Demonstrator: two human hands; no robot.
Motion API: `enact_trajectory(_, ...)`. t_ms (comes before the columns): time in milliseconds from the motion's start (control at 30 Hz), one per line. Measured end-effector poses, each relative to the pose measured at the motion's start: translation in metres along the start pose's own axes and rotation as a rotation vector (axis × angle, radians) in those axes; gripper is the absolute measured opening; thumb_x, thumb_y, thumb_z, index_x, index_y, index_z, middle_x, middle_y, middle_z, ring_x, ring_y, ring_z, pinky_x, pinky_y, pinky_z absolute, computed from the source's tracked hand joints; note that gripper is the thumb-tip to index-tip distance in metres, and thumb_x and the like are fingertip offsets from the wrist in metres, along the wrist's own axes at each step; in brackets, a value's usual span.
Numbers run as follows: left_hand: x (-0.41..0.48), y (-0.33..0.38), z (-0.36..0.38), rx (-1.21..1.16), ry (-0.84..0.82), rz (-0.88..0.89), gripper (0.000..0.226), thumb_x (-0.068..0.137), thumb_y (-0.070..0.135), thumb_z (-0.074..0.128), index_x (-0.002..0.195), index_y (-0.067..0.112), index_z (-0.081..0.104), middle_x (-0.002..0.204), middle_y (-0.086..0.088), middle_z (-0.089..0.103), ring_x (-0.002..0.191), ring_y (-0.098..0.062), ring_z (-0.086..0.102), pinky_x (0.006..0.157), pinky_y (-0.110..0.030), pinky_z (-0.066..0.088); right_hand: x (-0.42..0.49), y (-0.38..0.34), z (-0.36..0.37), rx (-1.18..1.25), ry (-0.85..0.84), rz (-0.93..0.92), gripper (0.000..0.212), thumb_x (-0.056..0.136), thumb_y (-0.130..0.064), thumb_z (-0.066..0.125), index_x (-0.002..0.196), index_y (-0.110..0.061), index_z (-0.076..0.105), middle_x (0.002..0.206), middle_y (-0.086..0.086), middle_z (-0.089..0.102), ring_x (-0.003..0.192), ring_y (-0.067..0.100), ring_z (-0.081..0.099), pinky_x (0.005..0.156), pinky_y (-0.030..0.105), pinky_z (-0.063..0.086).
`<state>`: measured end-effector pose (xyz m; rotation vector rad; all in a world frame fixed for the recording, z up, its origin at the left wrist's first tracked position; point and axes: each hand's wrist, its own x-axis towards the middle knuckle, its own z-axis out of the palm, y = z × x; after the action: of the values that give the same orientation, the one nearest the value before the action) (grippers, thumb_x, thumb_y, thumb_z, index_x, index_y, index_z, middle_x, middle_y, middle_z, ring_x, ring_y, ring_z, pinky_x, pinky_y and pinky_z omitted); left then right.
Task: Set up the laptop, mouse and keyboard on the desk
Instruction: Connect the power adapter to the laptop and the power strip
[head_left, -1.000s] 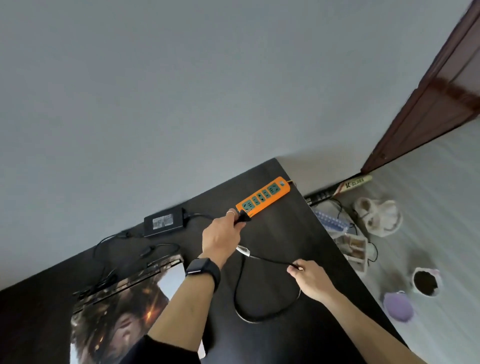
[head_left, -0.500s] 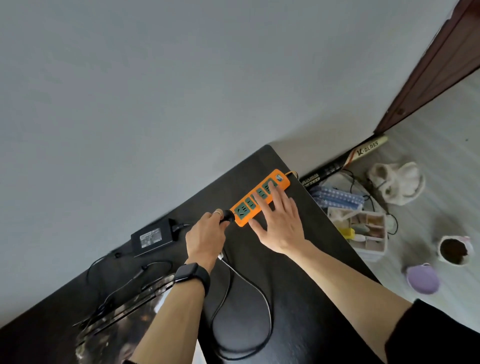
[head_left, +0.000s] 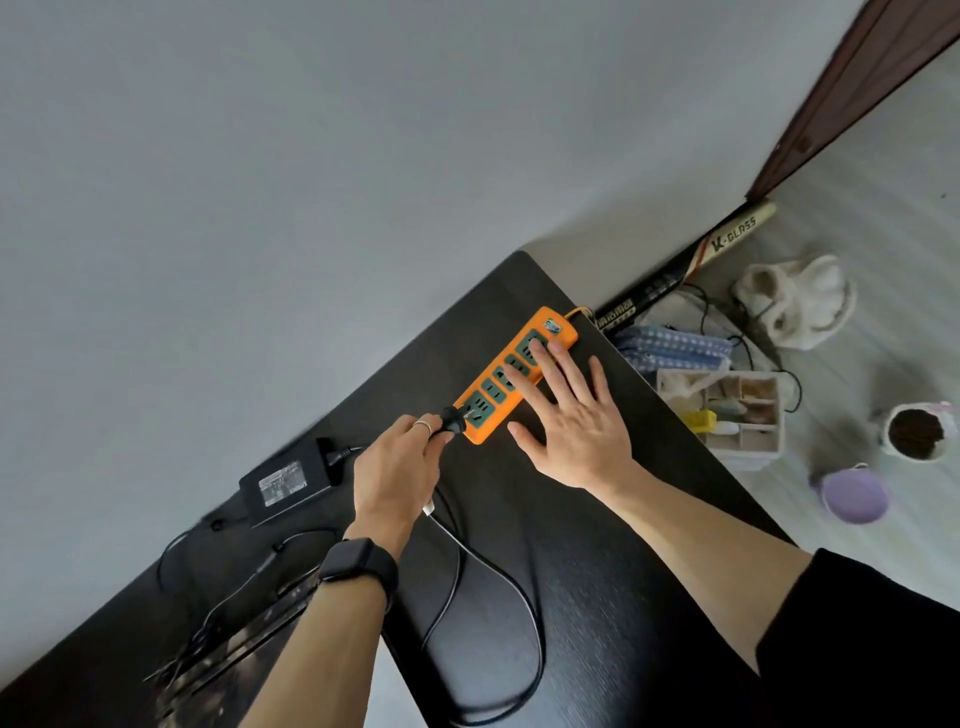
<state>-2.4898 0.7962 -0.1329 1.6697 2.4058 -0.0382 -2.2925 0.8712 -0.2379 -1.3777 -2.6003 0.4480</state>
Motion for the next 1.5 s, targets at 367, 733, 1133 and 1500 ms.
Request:
enact_trajectory(367, 0.002, 0.014, -0.008, -0.018, -0.15, -0.131, 0.025, 0.1, 0.042, 0.048, 0.117, 0.036, 0.064, 0.094, 0.012, 0.063, 0.087, -0.017, 0.061, 0.07, -0.037, 0.053, -0.002, 0.001, 0.002, 0.006, 0.026, -0.012, 0.073, 0.094, -0.064, 0.036, 0.158, -0.035, 0.016, 0.168, 0.005, 0.003, 0.155, 0.023, -0.004, 0.12, 0.059, 0.014)
enact_trajectory(733, 0.021, 0.032, -0.023, 0.283, -0.25, 0.01, 0.027, 0.102, 0.039, 0.043, 0.117, 0.027, 0.063, 0.096, 0.005, 0.063, 0.085, -0.021, 0.061, 0.062, -0.032, 0.04, -0.004, 0.002, 0.001, 0.022, 0.032, -0.008, 0.072, 0.094, -0.063, 0.037, 0.158, -0.034, 0.02, 0.168, 0.005, 0.005, 0.155, 0.023, -0.003, 0.12, 0.059, 0.014)
enact_trajectory(1133, 0.023, 0.055, -0.027, 0.413, -0.328, 0.119, 0.026, 0.101, 0.023, 0.044, 0.124, 0.016, 0.056, 0.103, -0.002, 0.065, 0.087, -0.024, 0.065, 0.063, -0.032, 0.04, -0.003, 0.0, 0.002, -0.005, 0.03, 0.005, 0.073, 0.094, -0.063, 0.038, 0.158, -0.032, 0.02, 0.168, 0.005, 0.004, 0.155, 0.024, -0.002, 0.119, 0.06, 0.015)
enact_trajectory(1500, 0.047, 0.083, -0.035, 0.537, -0.365, 0.264, 0.018, 0.096, 0.019, 0.054, 0.109, 0.015, 0.066, 0.079, 0.0, 0.049, 0.069, -0.018, 0.049, 0.064, -0.03, 0.04, -0.001, -0.002, 0.001, -0.016, 0.018, 0.004, 0.073, 0.095, -0.063, 0.037, 0.158, -0.031, 0.021, 0.168, 0.007, 0.006, 0.155, 0.026, -0.001, 0.118, 0.061, 0.017)
